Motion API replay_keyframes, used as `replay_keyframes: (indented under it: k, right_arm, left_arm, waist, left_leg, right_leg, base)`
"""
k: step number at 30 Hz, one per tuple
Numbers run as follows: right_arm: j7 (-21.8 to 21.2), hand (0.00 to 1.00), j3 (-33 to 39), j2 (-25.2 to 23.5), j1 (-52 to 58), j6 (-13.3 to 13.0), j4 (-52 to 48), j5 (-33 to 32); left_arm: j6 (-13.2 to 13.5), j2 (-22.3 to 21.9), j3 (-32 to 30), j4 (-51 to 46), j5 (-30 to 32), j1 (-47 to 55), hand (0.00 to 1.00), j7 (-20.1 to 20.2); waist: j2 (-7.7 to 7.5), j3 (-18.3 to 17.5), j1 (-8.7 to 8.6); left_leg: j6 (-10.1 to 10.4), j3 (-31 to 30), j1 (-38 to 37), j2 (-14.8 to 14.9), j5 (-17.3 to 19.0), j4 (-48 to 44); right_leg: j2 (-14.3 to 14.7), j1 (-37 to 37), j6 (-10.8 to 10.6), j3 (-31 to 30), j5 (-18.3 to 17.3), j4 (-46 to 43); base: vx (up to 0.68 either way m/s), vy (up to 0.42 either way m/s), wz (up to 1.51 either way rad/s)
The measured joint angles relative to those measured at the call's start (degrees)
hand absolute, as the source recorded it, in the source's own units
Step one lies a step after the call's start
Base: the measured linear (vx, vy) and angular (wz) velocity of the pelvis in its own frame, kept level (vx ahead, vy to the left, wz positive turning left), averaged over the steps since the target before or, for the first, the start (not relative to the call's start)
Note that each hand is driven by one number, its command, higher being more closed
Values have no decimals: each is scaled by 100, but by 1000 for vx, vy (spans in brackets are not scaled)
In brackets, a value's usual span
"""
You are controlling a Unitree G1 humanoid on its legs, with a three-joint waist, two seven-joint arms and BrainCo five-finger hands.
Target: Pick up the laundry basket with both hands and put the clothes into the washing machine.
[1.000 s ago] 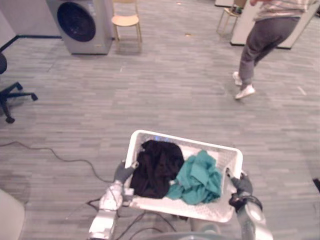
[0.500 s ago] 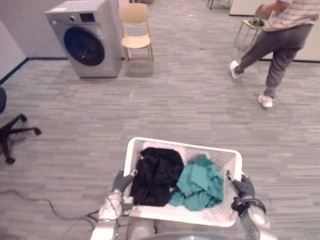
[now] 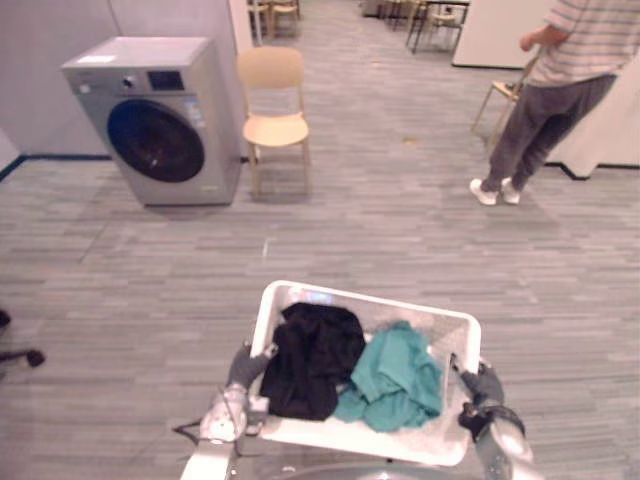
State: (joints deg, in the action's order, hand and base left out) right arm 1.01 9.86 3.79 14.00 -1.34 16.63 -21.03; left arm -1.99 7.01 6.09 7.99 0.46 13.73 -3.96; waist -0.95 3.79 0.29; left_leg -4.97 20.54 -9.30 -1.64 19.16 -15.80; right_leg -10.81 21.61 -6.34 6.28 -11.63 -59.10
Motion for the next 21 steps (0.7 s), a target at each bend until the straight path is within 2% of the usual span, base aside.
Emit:
replay_keyframes:
  k: [1, 2, 3, 4, 5, 6, 7, 8, 9, 10, 11, 12, 13, 16, 21]
  right_arm:
    - [2, 100, 13, -48, 32, -19, -15, -31]
    - [5, 100, 11, -105, 84, -36, -24, -33]
    - [11, 100, 7, -53, 228, -51, -62, -39]
    - [34, 100, 11, 27, 226, -26, -57, -33]
    - [47, 100, -9, 121, 168, 32, -84, -35]
    - [51, 100, 1, 128, 188, 36, -85, -67]
    - [52, 100, 1, 122, 191, 31, -86, -68]
    - [53, 100, 0, 119, 217, 26, -86, -66]
    - [53, 100, -1, 135, 259, 17, -126, -66]
    - [52, 100, -8, 149, 287, 11, -136, -65]
    - [54, 100, -113, 119, 337, 35, -153, -20]
    - [54, 100, -126, 116, 335, 35, -171, -20]
    - [66, 100, -86, 159, 597, 45, -3, -26]
    - [66, 100, -86, 159, 597, 46, 6, -26]
    - [21, 100, -90, 195, 309, -14, 685, -73]
  left_arm:
    - [2, 4, -2, -8, 2, -32, 100, -2]
    - [-1, 26, -13, -8, 4, -17, 100, -8]
    - [-10, -27, -9, 116, 3, -29, 100, 9]
    - [-34, -146, -2, 158, 8, 6, 100, 1]
    - [-29, -153, -10, 167, 21, 38, 100, 7]
    - [-20, -142, -3, 165, 20, 23, 100, 20]
    - [-19, -157, 3, 165, 21, 31, 100, 19]
    - [-17, -164, -1, 169, 21, 62, 100, 19]
    - [15, -180, 6, 168, 20, 91, 100, 23]
    - [19, -214, 21, 173, 20, 97, 100, 26]
    - [21, -219, -84, 238, 22, 155, 100, 21]
    - [21, -216, -102, 238, 22, 154, 100, 26]
    - [61, -205, 84, 514, 30, 300, 100, 118]
    - [101, -203, 69, 611, 23, 271, 100, 120]
    - [140, -131, 77, 1152, -48, -42, 100, 121]
  waist:
    - [-12, 1, -16]
    - [-182, -78, 21]
    - [-349, -182, 29]
    - [-198, -213, 52]
    - [-163, -173, 70]
    - [-229, -130, 47]
    - [-268, -107, 49]
    - [-322, -80, 69]
    - [-248, -104, 71]
    - [-157, -129, 73]
    - [-148, -226, 189]
    - [-150, -240, 196]
    - [-172, -427, 66]
    - [-163, -429, 65]
    - [-152, -453, 59]
  left_leg:
    - [182, -3, -121, -1, 100, -22]
    - [342, -22, -208, -61, 190, -158]
    - [479, -112, -268, -170, 269, -420]
    - [489, -168, -242, -29, 261, -642]
    - [581, -261, -10, 167, 346, -1013]
    - [559, -330, 173, 243, 359, -892]
    - [581, -335, 241, 294, 348, -779]
    - [626, -342, 314, 399, 302, -349]
    - [804, -349, 372, 560, -163, 481]
    - [784, -355, 394, 693, -871, 671]
    - [758, -264, 324, 613, -897, 711]
    - [758, -277, 343, 591, -897, 710]
    - [676, -790, 753, 468, -955, 579]
    - [663, -786, 747, 460, -963, 605]
    - [685, -709, 637, 457, -1095, 897]
  right_leg:
    - [132, 90, 167, 200, -96, 802]
    - [401, 8, 531, 332, 257, 2163]
    - [552, -77, 869, 226, 750, 2814]
    - [649, -169, 970, 201, 852, 2917]
    - [680, -514, 948, 107, 856, 3444]
    - [591, -786, 818, 101, 973, 3854]
    - [547, -932, 782, 101, 1022, 4048]
    - [442, -1230, 683, 118, 1089, 4373]
    - [451, -1417, 623, 174, 1127, 4585]
    - [505, -1461, 580, 178, 1137, 4645]
    - [465, -1547, 448, 92, 1202, 4817]
    - [468, -1561, 439, 103, 1207, 4851]
    - [183, -1922, 14, -150, 1168, 5336]
    - [188, -1921, 21, -149, 1173, 5359]
    - [226, -1918, 50, -156, 1248, 5525]
  base:
    - [383, -31, 5]
    - [513, -63, 8]
    - [511, -43, -7]
    - [517, 24, -12]
    - [432, 38, -8]
    - [451, 3, 9]
    - [366, -41, 20]
    - [319, -13, 19]
    - [244, 29, 15]
    - [266, 125, -21]
    - [174, 110, -25]
    - [129, 88, -24]
    - [0, 0, 4]
    - [0, 0, 0]
    - [-4, -13, -7]
